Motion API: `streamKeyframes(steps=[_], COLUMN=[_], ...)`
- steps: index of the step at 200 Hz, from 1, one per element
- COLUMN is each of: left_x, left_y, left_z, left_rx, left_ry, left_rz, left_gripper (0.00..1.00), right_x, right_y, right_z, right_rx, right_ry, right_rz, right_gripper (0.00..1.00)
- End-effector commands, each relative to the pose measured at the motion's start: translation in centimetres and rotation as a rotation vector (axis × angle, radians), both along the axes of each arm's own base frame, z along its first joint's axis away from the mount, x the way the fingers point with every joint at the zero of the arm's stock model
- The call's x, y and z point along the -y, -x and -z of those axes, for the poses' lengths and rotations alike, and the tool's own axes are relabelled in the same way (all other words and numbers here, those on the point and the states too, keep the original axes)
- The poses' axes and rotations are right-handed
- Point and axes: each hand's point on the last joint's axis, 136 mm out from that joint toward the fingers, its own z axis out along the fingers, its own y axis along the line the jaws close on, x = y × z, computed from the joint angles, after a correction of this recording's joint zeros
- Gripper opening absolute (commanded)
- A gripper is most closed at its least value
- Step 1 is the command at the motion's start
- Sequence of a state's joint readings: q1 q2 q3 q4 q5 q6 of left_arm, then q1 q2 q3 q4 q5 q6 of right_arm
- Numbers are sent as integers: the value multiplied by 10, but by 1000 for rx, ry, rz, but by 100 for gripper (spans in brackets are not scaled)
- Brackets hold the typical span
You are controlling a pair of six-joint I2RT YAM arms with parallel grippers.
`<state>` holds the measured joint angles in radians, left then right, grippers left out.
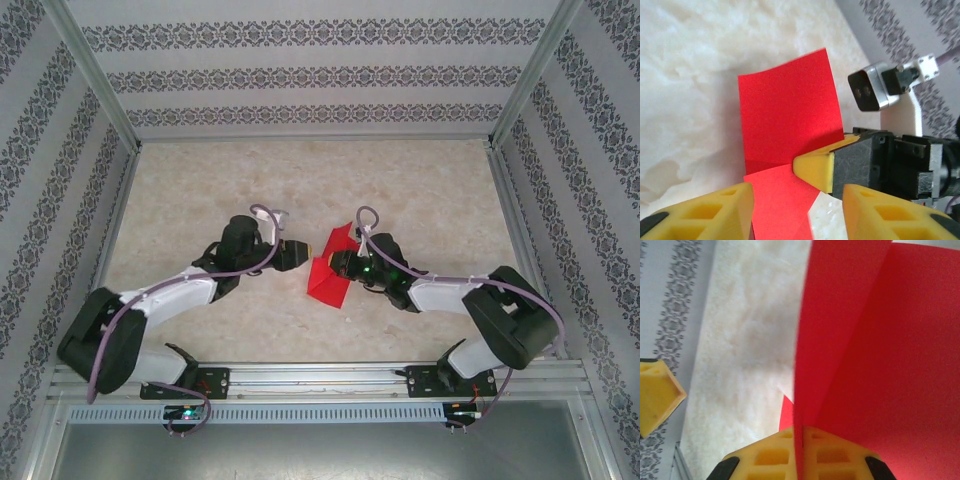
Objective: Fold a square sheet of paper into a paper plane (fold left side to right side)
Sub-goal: Turn over the paper at the center of the table.
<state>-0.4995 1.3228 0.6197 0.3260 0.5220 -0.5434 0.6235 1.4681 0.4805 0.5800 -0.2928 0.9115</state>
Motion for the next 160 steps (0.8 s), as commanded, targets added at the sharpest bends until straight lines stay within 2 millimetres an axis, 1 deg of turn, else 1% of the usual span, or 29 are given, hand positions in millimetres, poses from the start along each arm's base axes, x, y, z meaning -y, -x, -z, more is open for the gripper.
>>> streamKeyframes(steps=[1, 21, 46, 62, 82, 95, 111, 126, 160], left_x=[-18, -25, -27, -25, -20, -16, -15, -12, -9], left_y=[2, 4, 13, 22, 31, 37, 39, 42, 44], left_z=[-20, -57, -106, -137, -162, -172, -180, -183, -176], left_rx=[34, 90, 165, 211, 221, 204, 197, 194, 165], left_ry=[-3, 64, 184, 281, 358, 397, 433, 441, 450], left_rz=[-17, -6, 64, 115, 180, 224, 247, 271, 285], left_gripper=[55, 63, 73, 79, 81, 81, 81, 81, 81], right_x=[-5, -3, 4, 7, 6, 1, -5, -10, -20], right_y=[-14, -16, -14, -7, 7, 20, 31, 37, 42], right_z=[-54, -93, -141, -172, -206, -226, -240, -246, -253], right_rx=[179, 295, 442, 532, 623, 668, 685, 692, 700], right_ry=[-48, -79, -126, -184, -283, -356, -408, -436, -475], right_rz=[-34, -47, -35, -40, -87, -155, -216, -246, -284], right_gripper=[0, 0, 0, 0, 0, 0, 0, 0, 0])
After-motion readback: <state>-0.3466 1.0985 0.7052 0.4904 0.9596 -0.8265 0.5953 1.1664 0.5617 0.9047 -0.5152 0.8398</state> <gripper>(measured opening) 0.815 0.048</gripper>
